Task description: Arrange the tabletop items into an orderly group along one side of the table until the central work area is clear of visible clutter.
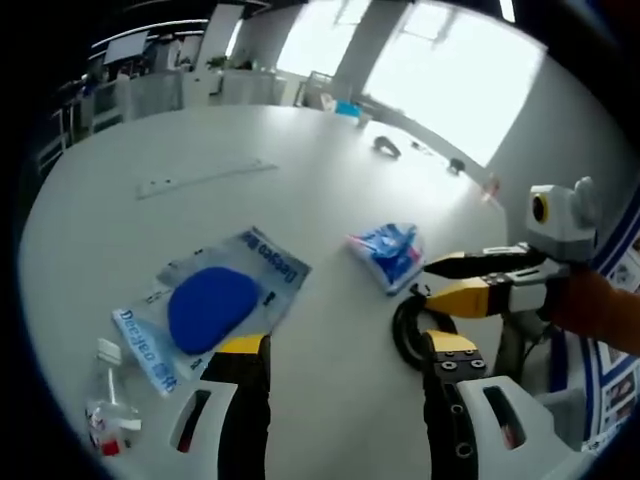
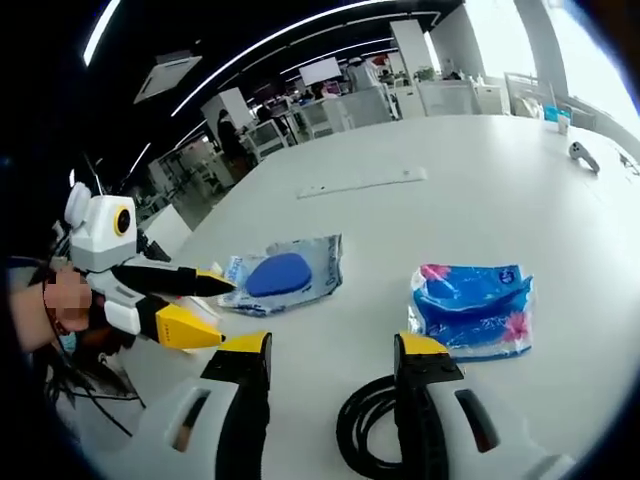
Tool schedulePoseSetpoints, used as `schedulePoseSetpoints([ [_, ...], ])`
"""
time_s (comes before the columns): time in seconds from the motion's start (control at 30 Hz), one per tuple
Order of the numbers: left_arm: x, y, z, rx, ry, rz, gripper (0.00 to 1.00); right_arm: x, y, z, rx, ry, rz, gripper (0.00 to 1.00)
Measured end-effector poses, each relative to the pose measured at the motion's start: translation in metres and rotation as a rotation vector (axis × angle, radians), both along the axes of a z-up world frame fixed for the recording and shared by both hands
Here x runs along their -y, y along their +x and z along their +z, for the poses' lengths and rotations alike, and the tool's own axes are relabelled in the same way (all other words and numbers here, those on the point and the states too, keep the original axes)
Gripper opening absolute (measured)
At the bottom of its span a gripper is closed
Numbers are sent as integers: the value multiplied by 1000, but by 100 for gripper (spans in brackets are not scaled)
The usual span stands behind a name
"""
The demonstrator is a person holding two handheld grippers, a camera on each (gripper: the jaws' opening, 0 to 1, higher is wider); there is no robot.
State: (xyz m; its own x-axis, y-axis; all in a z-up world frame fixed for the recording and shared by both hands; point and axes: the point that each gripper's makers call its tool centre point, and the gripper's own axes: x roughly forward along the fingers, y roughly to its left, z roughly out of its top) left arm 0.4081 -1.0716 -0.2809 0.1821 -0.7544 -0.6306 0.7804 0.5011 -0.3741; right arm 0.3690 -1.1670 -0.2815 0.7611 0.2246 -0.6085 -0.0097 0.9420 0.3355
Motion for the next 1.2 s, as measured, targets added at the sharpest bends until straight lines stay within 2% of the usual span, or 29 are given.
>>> schedulePoseSetpoints([
  [0.33, -22, 14, 5, 16, 1, 38, 58, -17, 15, 5, 13, 2, 31, 47],
  [1.2, -73, 59, 13, 55, 28, 124, 58, -36, 48, 10, 25, 2, 76, 46],
])
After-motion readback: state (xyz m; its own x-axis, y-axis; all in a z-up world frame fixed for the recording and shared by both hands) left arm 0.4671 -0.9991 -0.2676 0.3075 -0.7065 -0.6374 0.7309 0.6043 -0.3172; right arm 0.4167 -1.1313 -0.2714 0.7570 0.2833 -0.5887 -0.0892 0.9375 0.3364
